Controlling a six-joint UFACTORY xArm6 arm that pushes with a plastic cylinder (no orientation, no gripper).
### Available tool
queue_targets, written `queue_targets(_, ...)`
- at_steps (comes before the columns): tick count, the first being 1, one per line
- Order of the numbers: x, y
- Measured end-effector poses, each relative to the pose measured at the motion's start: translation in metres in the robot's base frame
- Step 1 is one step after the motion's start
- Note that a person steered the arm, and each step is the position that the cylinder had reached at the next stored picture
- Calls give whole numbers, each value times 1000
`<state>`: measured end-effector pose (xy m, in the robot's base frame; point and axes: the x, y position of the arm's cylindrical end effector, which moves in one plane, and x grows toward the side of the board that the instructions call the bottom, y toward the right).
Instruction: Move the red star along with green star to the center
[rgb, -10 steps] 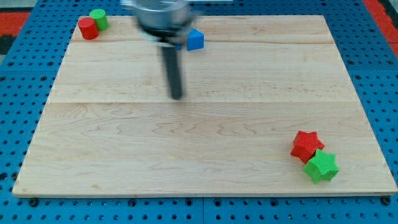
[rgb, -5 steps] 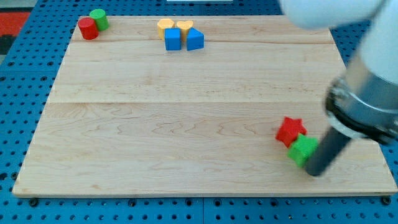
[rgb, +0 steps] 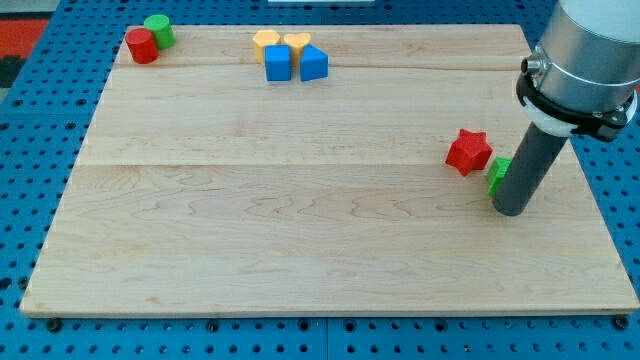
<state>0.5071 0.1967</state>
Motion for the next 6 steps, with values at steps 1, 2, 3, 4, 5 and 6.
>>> queue_targets(1, -3, 23)
queue_targets(2, -34, 23)
queue_targets(3, -48, 23)
queue_targets(4, -39, 65)
queue_targets(5, -53, 69)
queue_targets(6, -66, 48)
